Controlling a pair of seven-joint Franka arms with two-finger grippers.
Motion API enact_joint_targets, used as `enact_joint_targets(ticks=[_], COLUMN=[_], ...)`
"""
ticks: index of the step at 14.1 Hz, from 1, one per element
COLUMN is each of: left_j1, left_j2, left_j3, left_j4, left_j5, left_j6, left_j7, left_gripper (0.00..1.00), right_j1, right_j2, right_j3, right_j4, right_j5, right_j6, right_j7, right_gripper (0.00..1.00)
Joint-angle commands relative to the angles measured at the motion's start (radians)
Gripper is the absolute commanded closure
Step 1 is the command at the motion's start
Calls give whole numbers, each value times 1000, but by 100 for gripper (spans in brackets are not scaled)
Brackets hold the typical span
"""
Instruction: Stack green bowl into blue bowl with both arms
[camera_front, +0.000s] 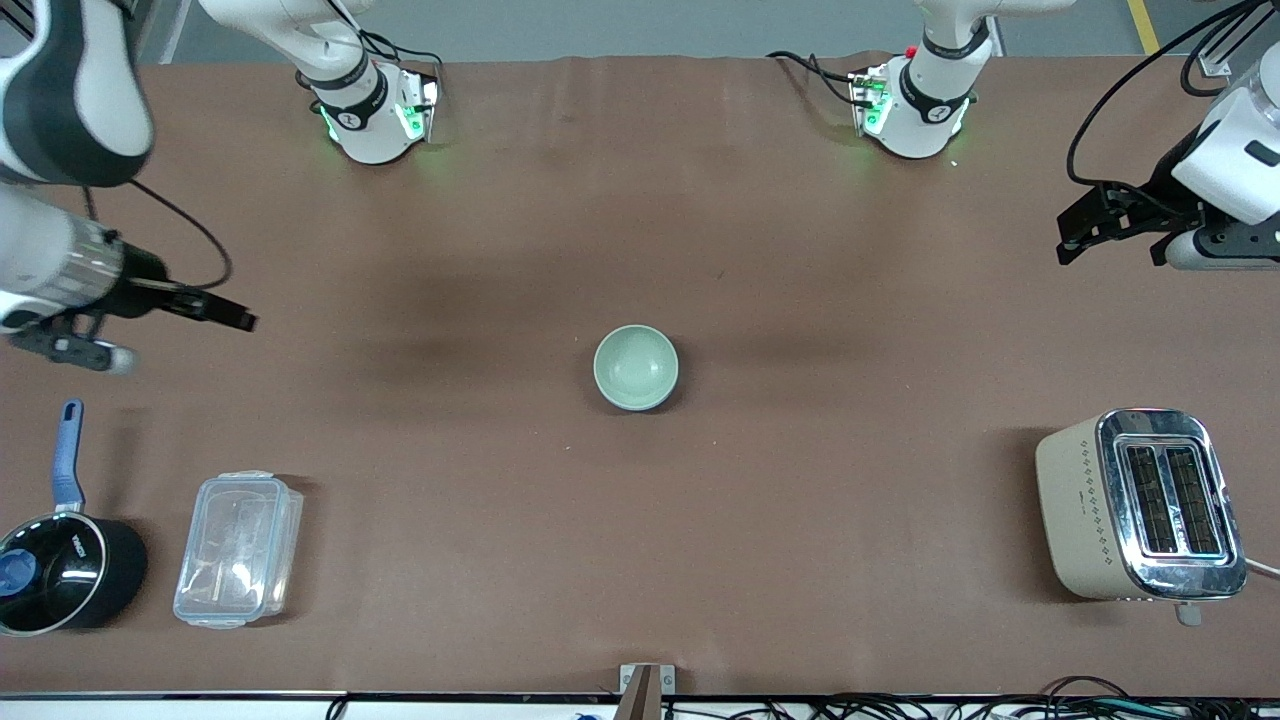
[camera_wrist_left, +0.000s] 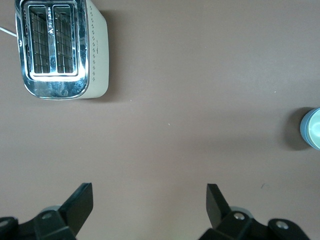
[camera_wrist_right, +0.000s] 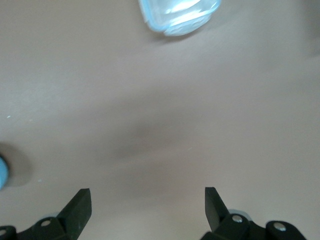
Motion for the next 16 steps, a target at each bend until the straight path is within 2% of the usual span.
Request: enact_joint_targets(ticks=[1, 6, 8, 11, 16], left_j1=[3, 3, 3, 3, 2], left_j2=[-8, -7, -7, -7, -5], left_j3=[6, 9, 9, 9, 6], left_j4=[18, 18, 18, 18, 18], left_j5=[-4, -4, -4, -4, -4], left_j6=[-29, -29, -31, -33, -45], left_j7=[13, 12, 12, 13, 7], left_gripper=[0, 0, 0, 0, 0], right_j1=[-45, -76, -76, -73, -77], right_j2=[-21, -7, 27, 22, 30], right_j3=[22, 22, 24, 27, 27], right_j4=[52, 252, 319, 307, 325], right_j5=[-52, -55, -66, -57, -59], right_j6=[-14, -82, -100, -149, -145], right_j7=[-86, -144, -157, -143, -155], right_gripper=[0, 0, 0, 0, 0])
